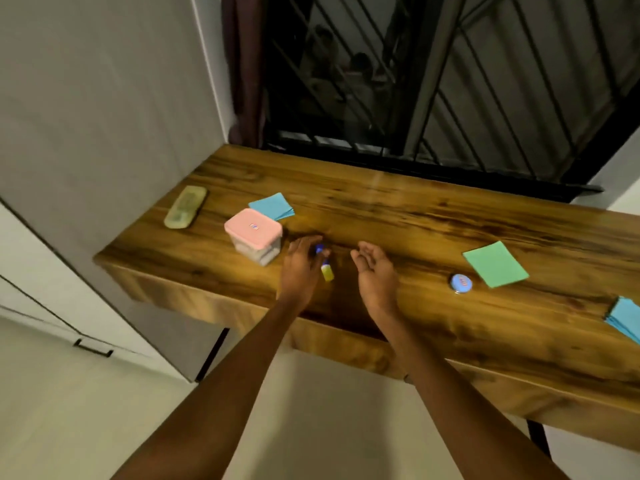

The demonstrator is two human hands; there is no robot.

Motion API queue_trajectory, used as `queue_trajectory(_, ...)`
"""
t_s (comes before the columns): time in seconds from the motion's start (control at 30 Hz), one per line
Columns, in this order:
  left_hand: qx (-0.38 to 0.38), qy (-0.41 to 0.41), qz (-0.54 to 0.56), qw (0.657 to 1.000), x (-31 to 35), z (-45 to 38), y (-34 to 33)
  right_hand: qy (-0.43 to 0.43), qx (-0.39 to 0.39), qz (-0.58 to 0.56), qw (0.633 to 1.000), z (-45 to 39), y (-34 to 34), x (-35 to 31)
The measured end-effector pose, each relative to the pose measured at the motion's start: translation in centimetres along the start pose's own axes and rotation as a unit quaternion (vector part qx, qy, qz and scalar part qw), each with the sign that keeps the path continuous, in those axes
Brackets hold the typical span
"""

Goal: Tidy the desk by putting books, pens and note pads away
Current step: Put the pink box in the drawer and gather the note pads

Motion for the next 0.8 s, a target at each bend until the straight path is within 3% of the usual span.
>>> queue_trajectory(0.17,0.013,0.001,-0.073,0.997,-4.2,3.9,2.3,0.058,0.027,-0.035,0.997,5.4,-2.5,-0.2)
queue_trajectory(0.3,-0.075,-0.057,-0.129,0.987,-6.9,5.6,3.0,-0.056,0.051,-0.153,0.985,8.8,-5.0,2.8)
queue_trajectory(0.4,-0.139,-0.061,-0.186,0.971,-7.8,6.3,3.1,-0.248,0.120,-0.303,0.912,11.4,-6.0,6.7)
queue_trajectory(0.47,-0.143,-0.097,-0.239,0.955,-8.4,6.1,2.6,-0.309,0.182,-0.393,0.847,12.4,-5.7,10.0)
queue_trajectory(0.57,-0.127,-0.153,-0.319,0.927,-9.2,6.0,1.7,-0.296,0.192,-0.523,0.776,12.5,-5.0,14.0)
queue_trajectory(0.7,-0.064,-0.202,-0.344,0.915,-10.5,6.2,1.1,-0.272,0.250,-0.601,0.709,11.0,-4.7,16.7)
queue_trajectory(0.8,-0.012,-0.238,-0.330,0.913,-11.5,5.9,0.5,-0.199,0.267,-0.636,0.696,9.8,-5.1,18.1)
Point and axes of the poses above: each hand's wrist, its own z-axis away from the middle knuckle, its own y-axis out of the back of the hand, x = y × z, the point moved 1 cm from there along -z, towards the middle knuckle, and after that the axes turned 13 degrees about -z, right-handed, at the moved point
